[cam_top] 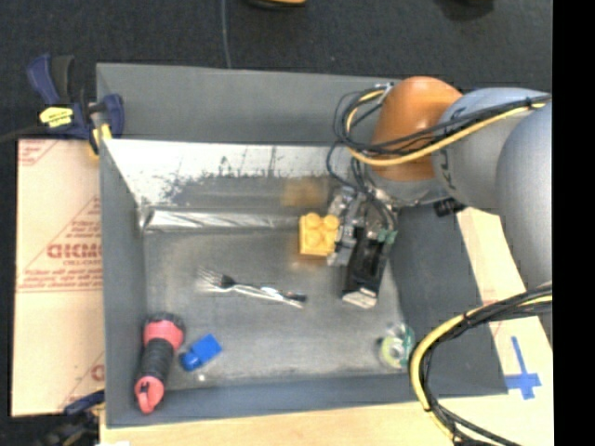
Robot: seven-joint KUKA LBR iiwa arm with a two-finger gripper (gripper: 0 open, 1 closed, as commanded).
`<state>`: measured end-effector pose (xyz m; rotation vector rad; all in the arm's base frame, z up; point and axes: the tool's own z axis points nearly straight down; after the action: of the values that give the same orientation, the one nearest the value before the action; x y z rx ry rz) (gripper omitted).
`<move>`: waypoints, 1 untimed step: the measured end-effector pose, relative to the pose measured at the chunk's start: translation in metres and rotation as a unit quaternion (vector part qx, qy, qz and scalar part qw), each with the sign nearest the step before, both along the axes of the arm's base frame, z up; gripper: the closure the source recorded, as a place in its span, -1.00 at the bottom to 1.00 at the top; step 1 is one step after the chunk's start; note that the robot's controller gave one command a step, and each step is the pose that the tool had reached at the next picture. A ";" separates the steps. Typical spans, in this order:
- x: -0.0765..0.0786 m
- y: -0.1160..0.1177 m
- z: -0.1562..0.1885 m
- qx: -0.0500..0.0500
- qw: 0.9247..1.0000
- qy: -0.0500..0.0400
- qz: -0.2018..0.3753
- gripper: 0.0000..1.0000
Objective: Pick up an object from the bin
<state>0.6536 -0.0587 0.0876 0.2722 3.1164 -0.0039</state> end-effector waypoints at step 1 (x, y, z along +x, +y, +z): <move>0.000 0.000 0.051 0.000 1.000 0.001 0.000 1.00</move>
Offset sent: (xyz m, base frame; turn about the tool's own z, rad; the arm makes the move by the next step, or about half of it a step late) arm -0.0009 -0.0003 0.1266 0.0000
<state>0.6533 -0.0591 0.1389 0.2719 3.1179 -0.0033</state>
